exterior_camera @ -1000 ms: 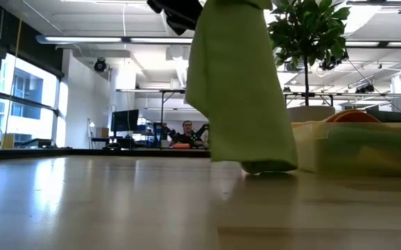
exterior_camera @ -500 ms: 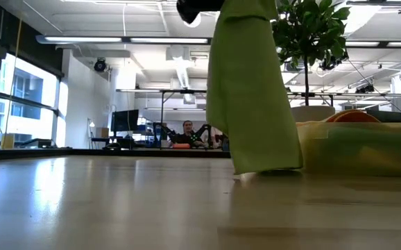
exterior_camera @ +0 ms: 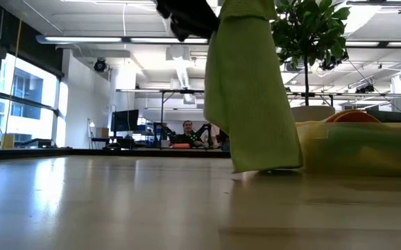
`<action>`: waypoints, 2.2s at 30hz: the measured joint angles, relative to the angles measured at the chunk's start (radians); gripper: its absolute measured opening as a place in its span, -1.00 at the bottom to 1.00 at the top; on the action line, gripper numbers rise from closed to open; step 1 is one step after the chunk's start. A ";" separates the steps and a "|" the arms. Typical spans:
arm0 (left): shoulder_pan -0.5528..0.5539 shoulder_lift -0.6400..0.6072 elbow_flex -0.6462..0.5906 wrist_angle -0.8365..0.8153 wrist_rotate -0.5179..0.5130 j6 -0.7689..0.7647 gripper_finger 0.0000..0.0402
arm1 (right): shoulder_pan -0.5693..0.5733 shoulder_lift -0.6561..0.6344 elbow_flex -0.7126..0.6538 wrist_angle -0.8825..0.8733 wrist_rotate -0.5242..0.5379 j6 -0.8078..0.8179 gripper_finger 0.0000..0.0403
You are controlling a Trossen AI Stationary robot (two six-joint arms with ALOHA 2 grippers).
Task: Fold microfiber towels
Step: Fold the green microfiber cloth
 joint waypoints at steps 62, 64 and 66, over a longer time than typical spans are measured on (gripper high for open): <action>-0.025 0.024 -0.088 -0.493 0.116 -0.107 -1.00 | -0.007 0.278 -0.243 0.258 -0.205 0.184 -0.37; -0.021 0.024 -0.097 -0.509 0.099 -0.108 -1.00 | -0.005 0.278 -0.243 0.230 -0.183 0.184 -0.30; -0.018 0.024 -0.097 -0.504 0.084 -0.108 -1.00 | 0.001 0.278 -0.246 0.223 -0.135 0.183 -0.27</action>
